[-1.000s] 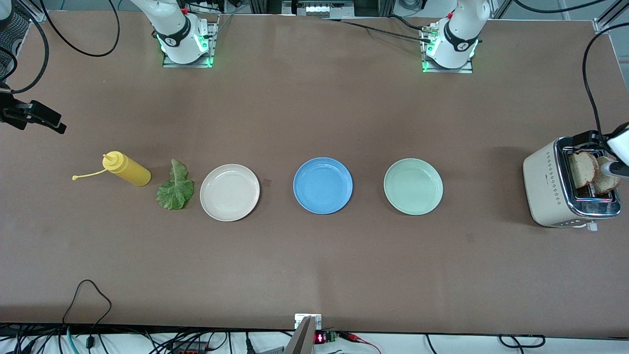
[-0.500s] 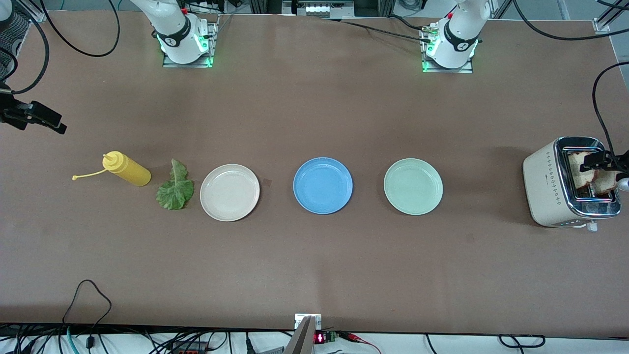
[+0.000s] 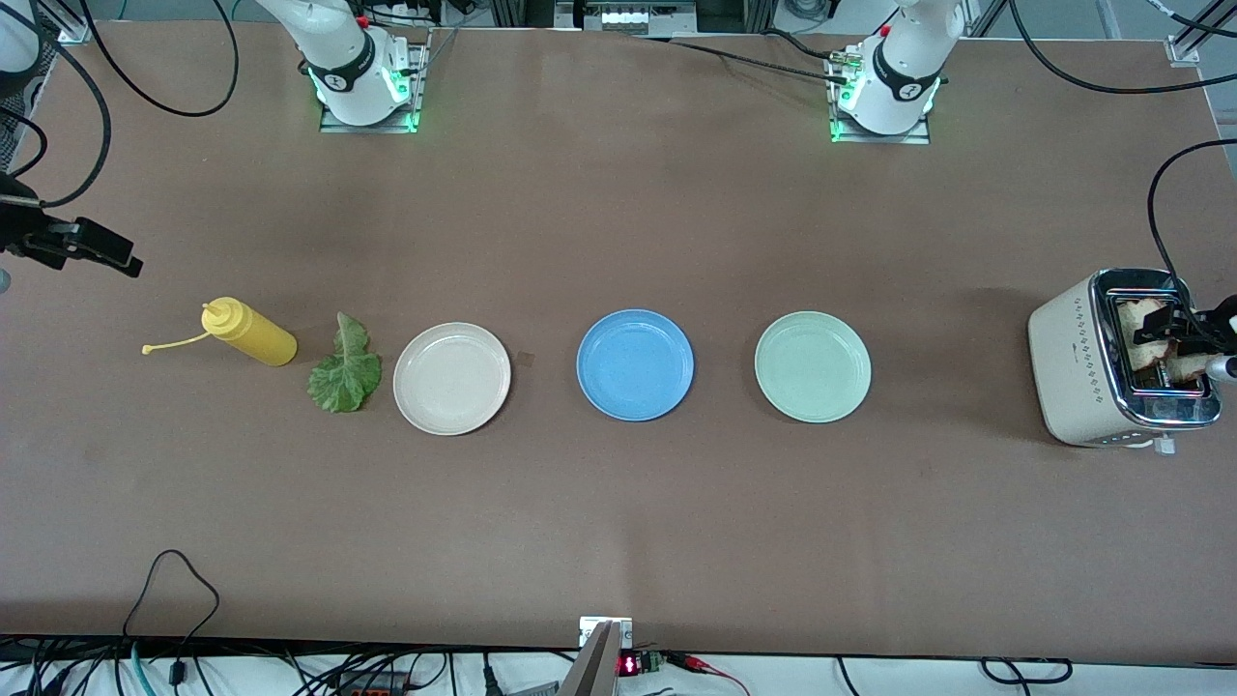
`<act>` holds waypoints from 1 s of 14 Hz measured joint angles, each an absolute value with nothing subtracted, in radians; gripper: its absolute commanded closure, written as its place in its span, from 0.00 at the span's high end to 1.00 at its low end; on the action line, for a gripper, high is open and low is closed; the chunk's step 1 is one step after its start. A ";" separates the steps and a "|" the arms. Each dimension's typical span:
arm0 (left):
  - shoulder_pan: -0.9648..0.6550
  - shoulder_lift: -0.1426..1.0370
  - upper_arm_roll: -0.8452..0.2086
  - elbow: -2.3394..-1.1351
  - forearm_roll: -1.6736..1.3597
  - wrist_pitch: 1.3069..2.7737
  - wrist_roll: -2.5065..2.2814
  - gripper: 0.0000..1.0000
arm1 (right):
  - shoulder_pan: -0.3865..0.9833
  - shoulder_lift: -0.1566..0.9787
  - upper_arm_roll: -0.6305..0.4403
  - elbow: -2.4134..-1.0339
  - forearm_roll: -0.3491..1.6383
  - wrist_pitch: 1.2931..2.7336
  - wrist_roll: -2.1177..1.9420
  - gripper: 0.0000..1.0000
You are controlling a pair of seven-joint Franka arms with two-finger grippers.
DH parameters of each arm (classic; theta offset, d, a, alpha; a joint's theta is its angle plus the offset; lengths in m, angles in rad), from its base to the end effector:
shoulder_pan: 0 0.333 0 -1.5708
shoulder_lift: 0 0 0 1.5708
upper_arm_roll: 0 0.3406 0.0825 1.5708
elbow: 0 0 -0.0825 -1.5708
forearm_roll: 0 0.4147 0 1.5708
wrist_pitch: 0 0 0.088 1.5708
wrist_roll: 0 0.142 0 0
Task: Make sandwich in blue plate with both arms
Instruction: 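Grasp one bread slice with the left gripper and lift it out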
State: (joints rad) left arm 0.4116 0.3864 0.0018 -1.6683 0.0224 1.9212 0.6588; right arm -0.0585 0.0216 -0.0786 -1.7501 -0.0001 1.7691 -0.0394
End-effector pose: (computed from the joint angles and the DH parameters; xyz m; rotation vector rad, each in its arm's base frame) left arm 0.6205 0.2746 0.3451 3.0606 -0.3917 -0.1941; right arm 0.5947 -0.0817 0.5276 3.1363 -0.1533 -0.0042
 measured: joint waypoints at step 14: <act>0.347 0.368 -0.022 -1.540 0.022 1.689 0.561 0.01 | -0.035 0.070 -0.077 -1.740 0.002 1.766 -0.031 1.00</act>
